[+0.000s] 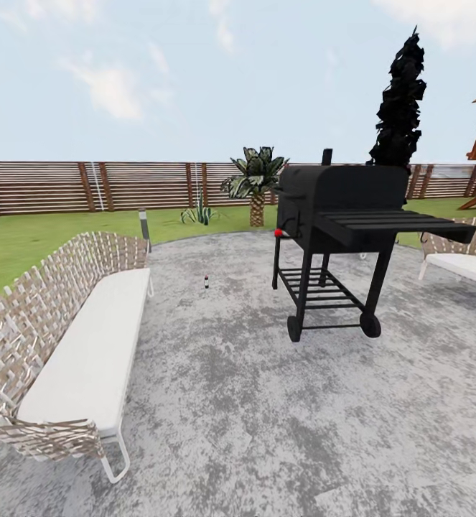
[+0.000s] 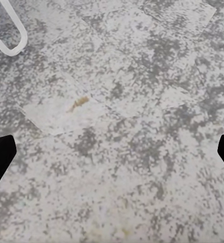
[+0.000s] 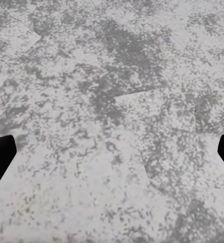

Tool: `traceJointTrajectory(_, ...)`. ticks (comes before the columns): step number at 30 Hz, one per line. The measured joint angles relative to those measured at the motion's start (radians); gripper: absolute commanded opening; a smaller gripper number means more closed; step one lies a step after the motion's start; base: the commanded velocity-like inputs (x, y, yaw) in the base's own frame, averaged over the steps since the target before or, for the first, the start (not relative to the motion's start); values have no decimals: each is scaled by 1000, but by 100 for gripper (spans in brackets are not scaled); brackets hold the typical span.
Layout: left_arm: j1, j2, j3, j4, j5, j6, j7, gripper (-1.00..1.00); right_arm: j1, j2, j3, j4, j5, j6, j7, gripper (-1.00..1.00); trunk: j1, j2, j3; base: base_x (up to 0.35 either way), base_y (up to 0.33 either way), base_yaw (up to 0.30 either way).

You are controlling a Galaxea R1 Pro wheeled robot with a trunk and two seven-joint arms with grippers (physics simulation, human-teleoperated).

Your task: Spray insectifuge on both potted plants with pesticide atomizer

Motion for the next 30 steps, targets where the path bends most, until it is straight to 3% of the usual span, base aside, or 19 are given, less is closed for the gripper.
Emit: traceJointTrajectory(30, 0, -1, -2, 0, -8, 0, 0, 100, 0, 1, 0, 2, 0, 0, -1, 100, 115, -210, -137, 0, 0, 0)
